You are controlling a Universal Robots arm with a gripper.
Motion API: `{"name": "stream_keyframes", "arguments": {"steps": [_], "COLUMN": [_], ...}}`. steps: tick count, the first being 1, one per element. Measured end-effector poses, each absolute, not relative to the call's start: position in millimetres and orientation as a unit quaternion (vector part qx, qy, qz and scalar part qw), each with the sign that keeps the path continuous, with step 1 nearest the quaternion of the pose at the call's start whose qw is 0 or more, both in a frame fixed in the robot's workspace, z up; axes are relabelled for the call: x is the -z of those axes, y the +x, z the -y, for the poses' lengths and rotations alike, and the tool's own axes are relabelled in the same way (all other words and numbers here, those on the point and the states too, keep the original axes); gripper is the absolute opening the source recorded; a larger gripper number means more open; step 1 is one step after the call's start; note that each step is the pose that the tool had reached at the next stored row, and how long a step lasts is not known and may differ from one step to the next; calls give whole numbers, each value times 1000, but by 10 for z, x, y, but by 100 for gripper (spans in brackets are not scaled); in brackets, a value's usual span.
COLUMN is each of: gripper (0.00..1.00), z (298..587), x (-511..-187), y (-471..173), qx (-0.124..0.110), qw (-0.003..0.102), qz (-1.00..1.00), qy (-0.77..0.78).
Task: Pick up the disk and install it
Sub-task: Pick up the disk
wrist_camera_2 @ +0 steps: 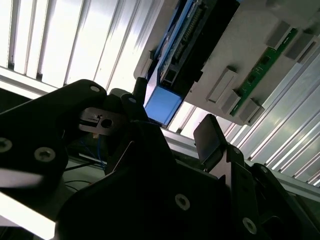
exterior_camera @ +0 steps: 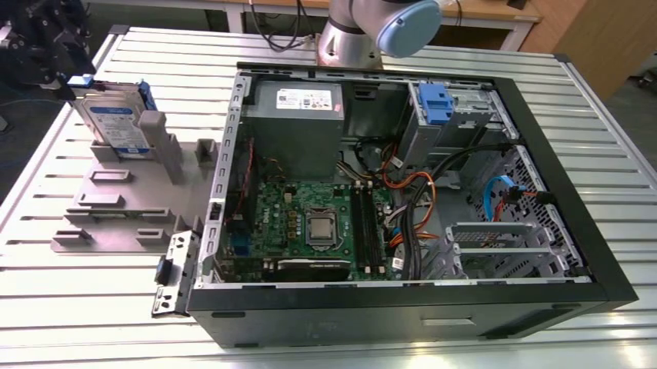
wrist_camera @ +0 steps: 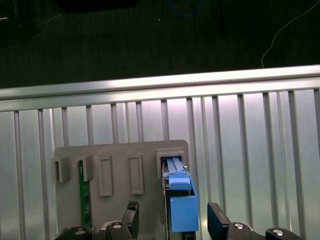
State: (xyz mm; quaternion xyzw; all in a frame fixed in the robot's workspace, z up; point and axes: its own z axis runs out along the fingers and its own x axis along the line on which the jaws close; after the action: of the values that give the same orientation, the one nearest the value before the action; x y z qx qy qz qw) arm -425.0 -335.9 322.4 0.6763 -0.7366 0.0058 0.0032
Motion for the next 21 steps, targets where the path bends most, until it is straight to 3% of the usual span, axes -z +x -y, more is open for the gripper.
{"name": "stream_keyframes", "arguments": {"steps": [21], "gripper": [65], "z": [3259], "x": [-3090], "y": [-4323], "qx": [-10], "qw": [-1], "qz": [737], "qy": [676]}}
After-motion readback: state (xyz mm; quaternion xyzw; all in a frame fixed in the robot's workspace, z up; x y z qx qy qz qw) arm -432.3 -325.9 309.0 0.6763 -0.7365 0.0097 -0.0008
